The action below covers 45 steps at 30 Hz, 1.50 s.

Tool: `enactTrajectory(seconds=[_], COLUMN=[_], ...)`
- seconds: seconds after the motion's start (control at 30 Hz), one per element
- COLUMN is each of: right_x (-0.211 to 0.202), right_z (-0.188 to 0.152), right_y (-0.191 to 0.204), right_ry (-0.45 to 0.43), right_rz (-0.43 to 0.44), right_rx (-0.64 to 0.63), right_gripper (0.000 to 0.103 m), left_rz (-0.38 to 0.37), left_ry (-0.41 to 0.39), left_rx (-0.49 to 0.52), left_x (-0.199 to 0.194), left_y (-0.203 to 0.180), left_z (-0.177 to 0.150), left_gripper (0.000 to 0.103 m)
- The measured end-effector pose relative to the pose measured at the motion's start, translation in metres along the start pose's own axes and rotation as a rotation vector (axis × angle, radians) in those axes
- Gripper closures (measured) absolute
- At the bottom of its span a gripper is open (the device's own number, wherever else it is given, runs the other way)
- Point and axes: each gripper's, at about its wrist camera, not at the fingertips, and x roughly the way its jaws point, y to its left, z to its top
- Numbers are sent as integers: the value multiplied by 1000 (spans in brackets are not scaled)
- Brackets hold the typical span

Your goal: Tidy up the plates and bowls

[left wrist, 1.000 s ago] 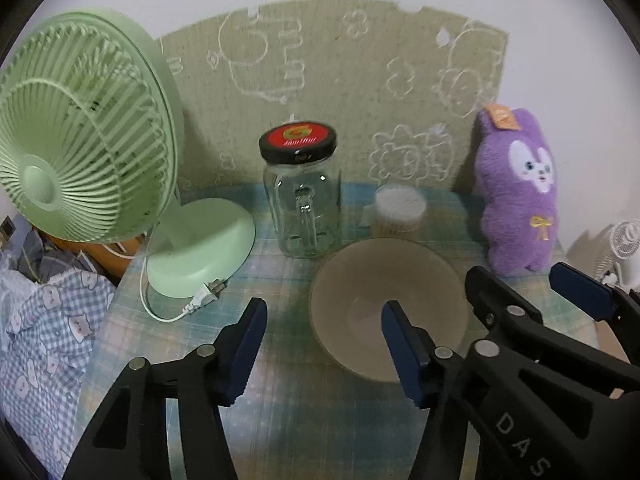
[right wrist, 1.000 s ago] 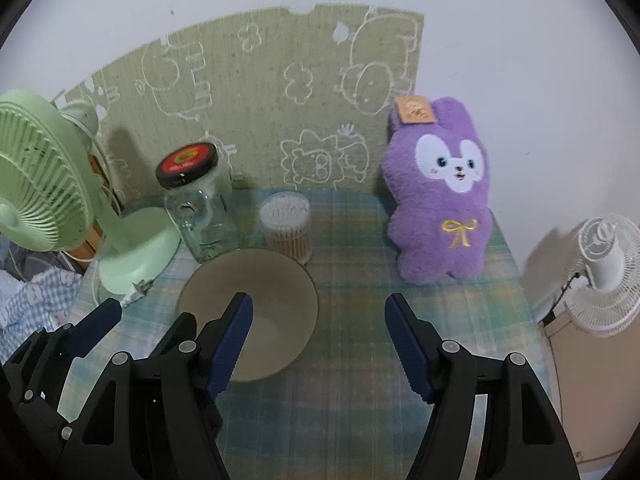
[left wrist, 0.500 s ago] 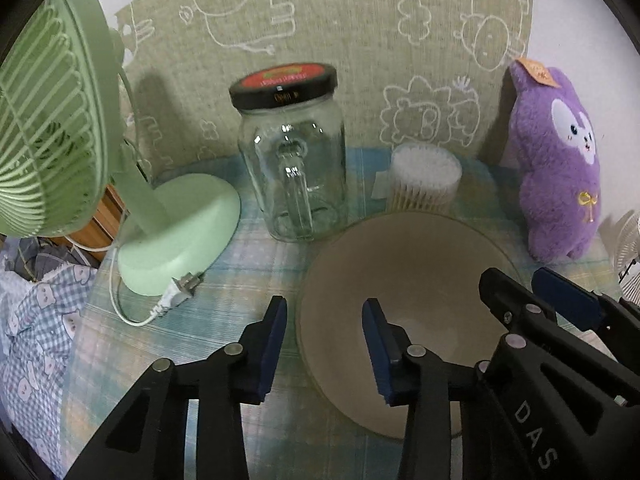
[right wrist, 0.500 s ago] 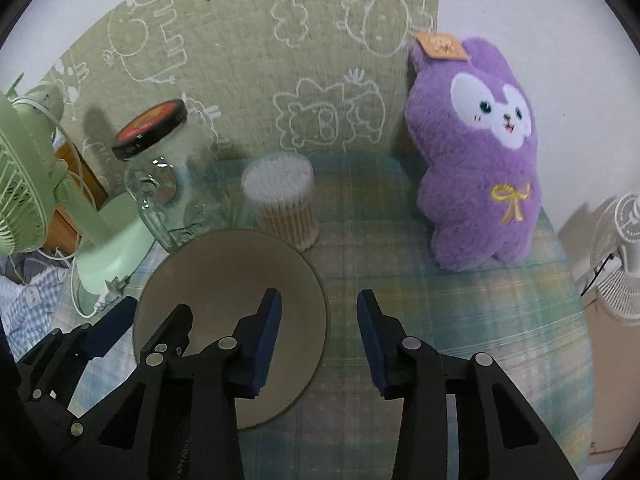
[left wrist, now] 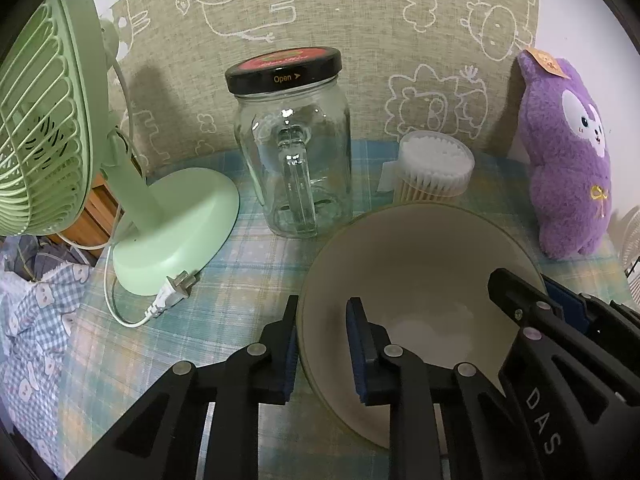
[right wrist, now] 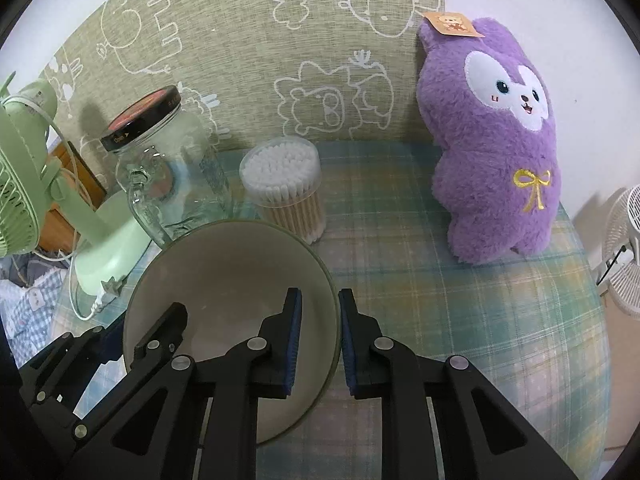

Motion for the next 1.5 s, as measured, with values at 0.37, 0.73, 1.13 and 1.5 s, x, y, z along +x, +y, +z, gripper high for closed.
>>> enactTrajectory(seconds=[0.37,0.73,1.13,1.5], right_x=[-12,-47,-119,-201], right_z=[-13,-44,-65,-85], right_y=[-5,-4,16,31], right_ry=[35,52,-5,-76], right_rz=[-12,-16,-47,-75], right_rx=[15,42,53,78], right_gripper=[81,81,81,81], left_rz=[-17,-31,-60,-98], left_ry=[46,71,17,-46], left_rx=[0,12,28,56], left_x=[-13,-46,-112,-188], left_y=[2,8,26,42], left_z=[-16,-41,-54,-66], left_gripper=[87,87,87,87])
